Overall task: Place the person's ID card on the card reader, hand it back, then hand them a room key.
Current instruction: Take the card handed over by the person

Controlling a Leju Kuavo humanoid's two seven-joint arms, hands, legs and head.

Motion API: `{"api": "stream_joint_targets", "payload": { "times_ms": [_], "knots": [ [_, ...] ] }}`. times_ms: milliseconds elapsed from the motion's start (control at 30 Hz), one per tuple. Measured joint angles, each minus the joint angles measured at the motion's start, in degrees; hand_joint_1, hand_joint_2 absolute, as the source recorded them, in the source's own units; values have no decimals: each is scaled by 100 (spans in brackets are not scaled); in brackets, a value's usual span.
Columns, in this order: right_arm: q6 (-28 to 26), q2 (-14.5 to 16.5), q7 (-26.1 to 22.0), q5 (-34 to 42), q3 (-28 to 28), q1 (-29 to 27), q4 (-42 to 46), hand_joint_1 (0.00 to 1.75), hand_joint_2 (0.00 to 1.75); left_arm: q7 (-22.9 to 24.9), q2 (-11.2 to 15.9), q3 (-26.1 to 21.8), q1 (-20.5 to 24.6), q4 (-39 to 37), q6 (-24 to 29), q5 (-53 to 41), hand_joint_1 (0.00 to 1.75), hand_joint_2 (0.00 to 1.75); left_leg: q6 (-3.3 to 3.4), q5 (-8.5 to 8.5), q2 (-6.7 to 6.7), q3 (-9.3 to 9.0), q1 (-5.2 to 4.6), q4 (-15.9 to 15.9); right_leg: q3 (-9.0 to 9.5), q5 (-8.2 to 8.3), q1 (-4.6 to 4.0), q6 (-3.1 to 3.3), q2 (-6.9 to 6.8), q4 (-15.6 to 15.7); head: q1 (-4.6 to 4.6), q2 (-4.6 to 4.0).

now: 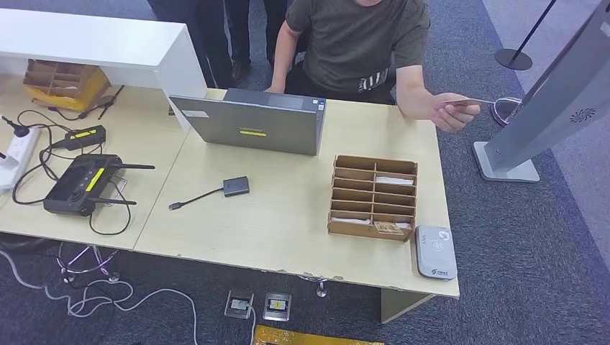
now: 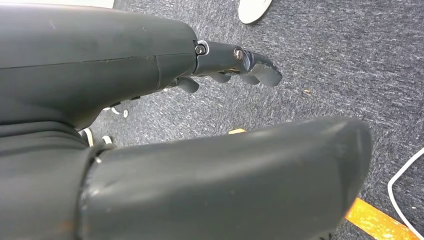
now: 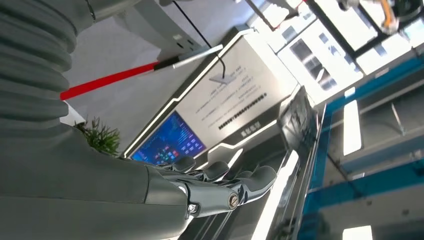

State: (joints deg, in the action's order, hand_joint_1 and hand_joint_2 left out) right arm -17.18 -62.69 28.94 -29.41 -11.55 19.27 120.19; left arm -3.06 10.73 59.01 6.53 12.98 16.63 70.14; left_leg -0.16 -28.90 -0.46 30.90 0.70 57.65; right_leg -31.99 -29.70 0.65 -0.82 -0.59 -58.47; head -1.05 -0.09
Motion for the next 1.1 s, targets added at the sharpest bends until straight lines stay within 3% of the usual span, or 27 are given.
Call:
{"api": "stream_joint_targets", "payload": {
  "times_ms": [300,533,733,1100],
  "knots": [
    [777,207,-79,-172,2156,1339,-520,0,175,0,-3,0,5,0,-19,-8,0,0,0,0,-2,2,1,0,-1,0,-1,0,-1,-1,-1,0],
    [1133,422,-75,-262,3253,1937,-1114,0,175,0,-14,-1,7,0,-32,-11,0,0,-4,4,-12,4,3,1,-3,0,-3,0,-12,-1,-1,0],
    [1241,567,-19,-74,3772,2189,-1467,0,175,0,-20,-1,5,0,-22,-13,0,0,-5,5,-22,6,4,1,-3,0,-4,1,-20,-1,0,0],
    [1231,706,2,52,4228,2214,-1862,0,175,1,-28,0,4,0,-32,-95,0,0,-5,5,-21,4,4,2,-2,0,-4,1,-18,-1,1,0]
  ]
}}
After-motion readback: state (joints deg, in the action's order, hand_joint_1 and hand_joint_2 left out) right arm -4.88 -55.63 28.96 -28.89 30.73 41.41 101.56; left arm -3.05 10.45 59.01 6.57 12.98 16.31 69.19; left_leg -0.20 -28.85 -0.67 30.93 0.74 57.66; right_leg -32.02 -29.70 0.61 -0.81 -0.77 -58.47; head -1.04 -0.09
